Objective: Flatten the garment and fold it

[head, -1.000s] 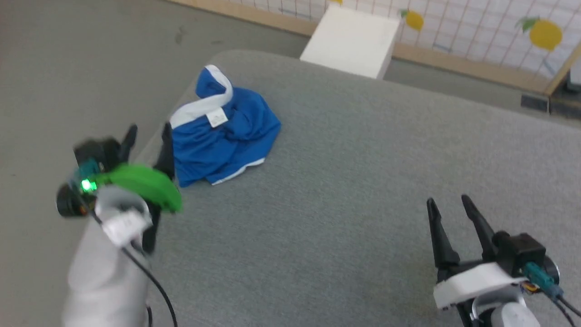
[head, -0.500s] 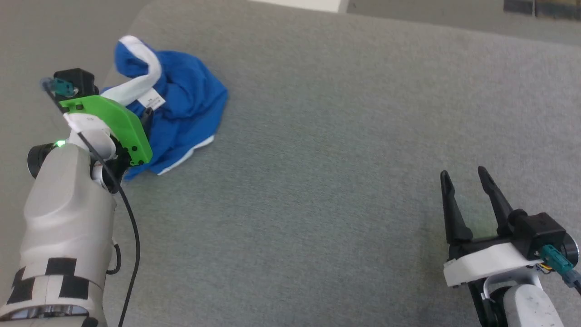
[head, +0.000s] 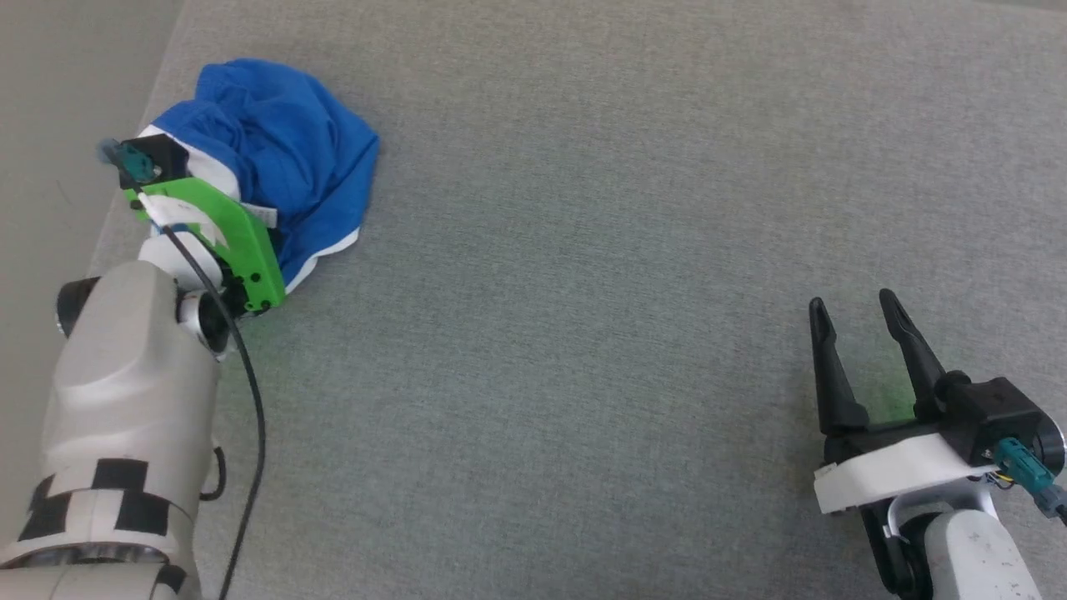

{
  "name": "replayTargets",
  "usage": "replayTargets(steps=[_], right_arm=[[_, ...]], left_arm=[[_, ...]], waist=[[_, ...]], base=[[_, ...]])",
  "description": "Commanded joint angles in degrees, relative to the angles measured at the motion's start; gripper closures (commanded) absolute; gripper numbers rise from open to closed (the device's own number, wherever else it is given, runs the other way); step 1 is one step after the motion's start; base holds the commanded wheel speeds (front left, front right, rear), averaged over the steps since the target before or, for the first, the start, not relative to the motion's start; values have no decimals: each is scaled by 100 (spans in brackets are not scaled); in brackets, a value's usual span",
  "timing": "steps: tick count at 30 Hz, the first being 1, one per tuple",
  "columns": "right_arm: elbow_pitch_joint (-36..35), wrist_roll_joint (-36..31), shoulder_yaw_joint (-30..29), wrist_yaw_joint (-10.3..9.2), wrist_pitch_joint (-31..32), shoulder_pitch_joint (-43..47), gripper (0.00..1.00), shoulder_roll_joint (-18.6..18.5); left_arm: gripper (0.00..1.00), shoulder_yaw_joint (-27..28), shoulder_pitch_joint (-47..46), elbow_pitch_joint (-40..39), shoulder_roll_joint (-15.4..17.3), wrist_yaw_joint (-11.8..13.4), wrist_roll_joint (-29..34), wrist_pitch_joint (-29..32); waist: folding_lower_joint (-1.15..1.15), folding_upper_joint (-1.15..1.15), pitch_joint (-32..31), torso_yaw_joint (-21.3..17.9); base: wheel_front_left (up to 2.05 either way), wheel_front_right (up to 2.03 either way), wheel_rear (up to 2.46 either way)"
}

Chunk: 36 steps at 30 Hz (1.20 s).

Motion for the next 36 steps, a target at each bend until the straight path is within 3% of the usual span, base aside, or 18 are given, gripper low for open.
replayTargets(steps=[1, 10, 16, 25, 36], right_arm=[[1, -17, 21, -9, 2, -113, 0, 1], [321, 195, 137, -9, -121, -17, 0, 1], [555, 401, 213, -9, -227, 78, 0, 1], [806, 674, 252, -9, -321, 175, 0, 1], [813, 722, 113, -9, -337, 189, 0, 1]], left_arm=[[100, 7, 124, 86, -127, 26, -76, -147], [100, 220, 27, -294, -60, -102, -312, -1419], [100, 30, -215, -782, 28, -224, -269, -1803], [100, -460, -422, -1755, 20, -295, -460, -1693], [100, -1569, -74, -3001, -413, -299, -1073, -1295]], waist=[[-1, 0, -74, 58], [-1, 0, -705, 131], [-1, 0, -1222, 39], [-1, 0, -1704, -270], [-1, 0, -1972, -1005]], base=[[0, 0, 0], [0, 0, 0], [0, 0, 0], [0, 0, 0], [0, 0, 0]])
